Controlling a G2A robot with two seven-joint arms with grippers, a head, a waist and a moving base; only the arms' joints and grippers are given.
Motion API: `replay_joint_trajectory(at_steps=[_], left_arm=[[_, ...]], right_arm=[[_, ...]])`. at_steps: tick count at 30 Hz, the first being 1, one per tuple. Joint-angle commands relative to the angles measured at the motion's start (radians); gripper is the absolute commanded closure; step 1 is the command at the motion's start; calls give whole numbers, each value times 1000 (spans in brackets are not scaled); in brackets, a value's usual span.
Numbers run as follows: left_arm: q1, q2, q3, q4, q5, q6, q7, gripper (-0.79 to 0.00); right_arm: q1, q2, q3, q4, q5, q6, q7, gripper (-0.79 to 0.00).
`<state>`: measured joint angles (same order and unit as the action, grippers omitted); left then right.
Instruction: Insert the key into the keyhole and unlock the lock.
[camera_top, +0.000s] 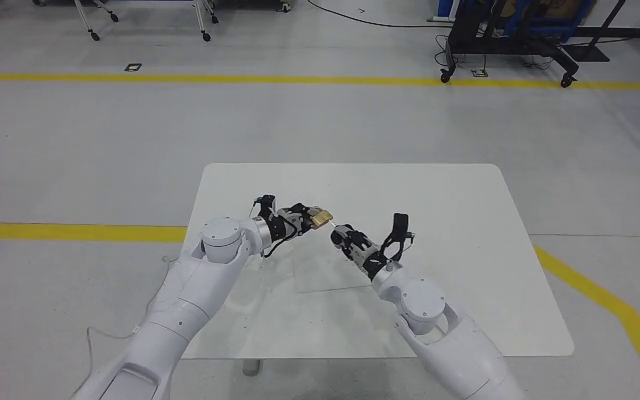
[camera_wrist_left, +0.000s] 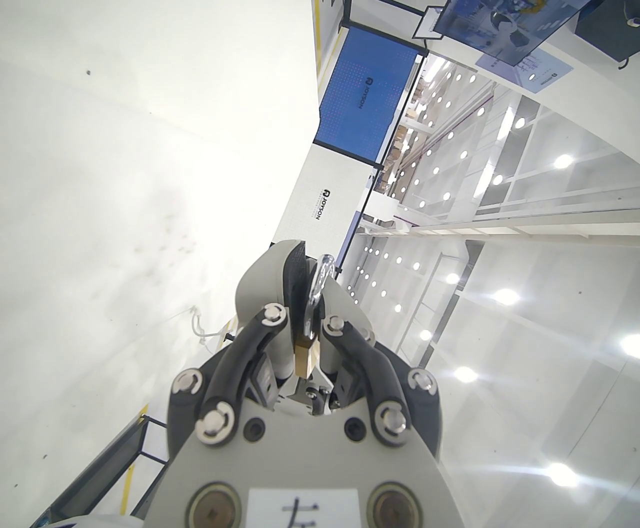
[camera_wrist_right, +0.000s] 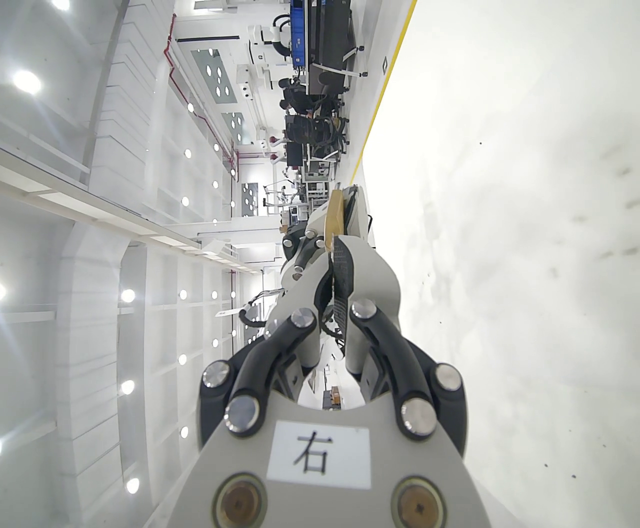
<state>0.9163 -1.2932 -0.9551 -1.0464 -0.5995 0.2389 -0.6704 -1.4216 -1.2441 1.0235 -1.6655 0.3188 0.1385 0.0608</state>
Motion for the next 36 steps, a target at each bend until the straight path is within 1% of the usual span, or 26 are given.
replay_joint_trajectory(at_steps=[1,15,36], left_arm=[[-1,-1,0,1,2,3,-1,0],[-2,-7,-3,7,22,-1,-8,0],[1,-9,1,3,84,-5,-40,0]], right_arm=[[2,-1,0,2,2,0,8,0],[0,-11,0,1,-19,17,19,0],[20,-30,-9,25,-54,35,2,0]])
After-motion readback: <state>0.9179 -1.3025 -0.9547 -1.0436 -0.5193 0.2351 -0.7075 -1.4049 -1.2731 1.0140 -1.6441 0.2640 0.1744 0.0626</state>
